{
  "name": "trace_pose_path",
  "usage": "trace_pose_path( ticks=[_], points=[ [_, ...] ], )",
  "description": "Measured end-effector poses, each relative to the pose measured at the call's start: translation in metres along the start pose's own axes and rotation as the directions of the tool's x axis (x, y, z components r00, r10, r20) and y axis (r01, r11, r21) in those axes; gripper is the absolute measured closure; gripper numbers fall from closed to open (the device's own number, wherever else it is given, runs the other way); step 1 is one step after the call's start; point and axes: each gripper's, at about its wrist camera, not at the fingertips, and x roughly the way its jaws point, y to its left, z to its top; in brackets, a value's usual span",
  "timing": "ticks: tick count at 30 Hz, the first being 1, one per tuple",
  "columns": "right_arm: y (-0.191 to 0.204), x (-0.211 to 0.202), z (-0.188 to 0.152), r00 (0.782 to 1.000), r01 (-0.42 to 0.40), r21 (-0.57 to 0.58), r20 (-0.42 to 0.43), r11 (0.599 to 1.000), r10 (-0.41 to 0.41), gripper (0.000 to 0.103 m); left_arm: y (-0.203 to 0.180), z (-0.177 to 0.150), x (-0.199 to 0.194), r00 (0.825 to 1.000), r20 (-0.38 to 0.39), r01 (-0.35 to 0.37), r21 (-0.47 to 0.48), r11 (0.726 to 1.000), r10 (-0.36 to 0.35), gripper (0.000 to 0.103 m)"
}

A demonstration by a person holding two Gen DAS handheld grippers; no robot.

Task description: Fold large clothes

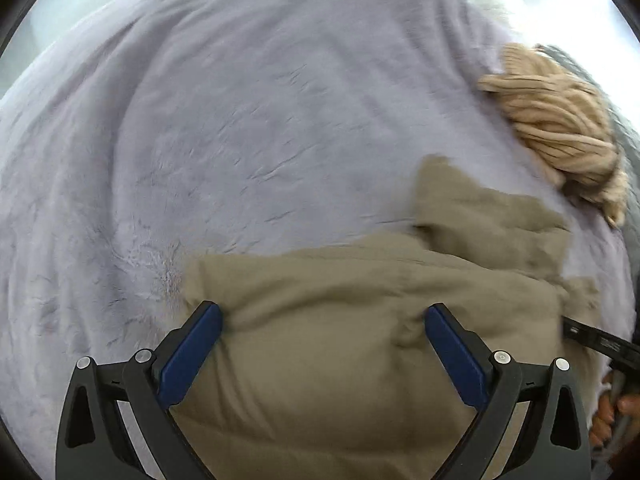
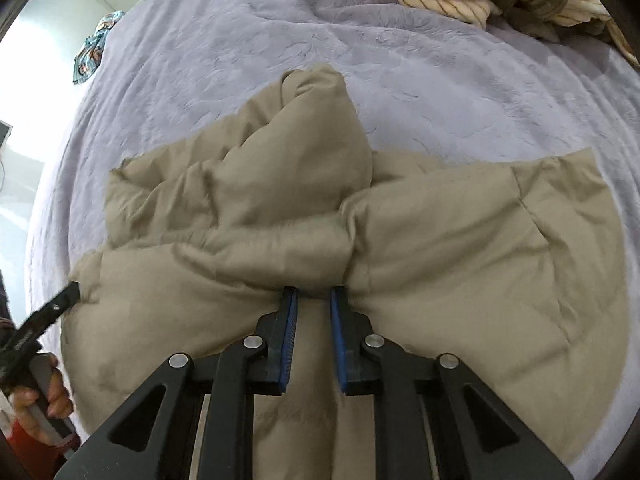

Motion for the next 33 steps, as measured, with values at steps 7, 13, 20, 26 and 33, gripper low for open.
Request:
trace_pose_path(
  ticks=[7,13,20,26,33],
  points=[
    [0.0,0.027,0.021,1.0,0.004,0.032,0.016,0.999,-0.004,0.086,0.01,0.008,0.022,1.0,-0.018,-0.016,-0.02,1.0,0.016,0.001],
    [0.001,0.007,0.025,1.0,0.009,0.065,0.016,0.998,-0.01,0.082,0.011,0.006,-0.008,0.999,-0.01,-0.051,-0.016,0.999,0.051,0.001],
    [0.013,-0.036,-0.009,1.0,-0.01,0.074,0.026,0.997,0.008,0.065,0.026,-0.007,-0.049,0.996,-0.028,-0.082,-0.018,0.996,0.082,0.001],
    [0.031,-0.056,-0.055,0.999,-0.041,0.084,-0.013,0.996,0.043,0.061,0.033,-0.018,-0.07,0.995,-0.03,-0.095,-0.019,0.995,0.094,0.001],
    [0.043,-0.054,-0.095,0.996,-0.055,0.109,-0.068,0.992,0.063,0.058,0.042,-0.031,-0.074,0.991,-0.05,-0.126,-0.017,0.992,0.125,0.001]
  ],
)
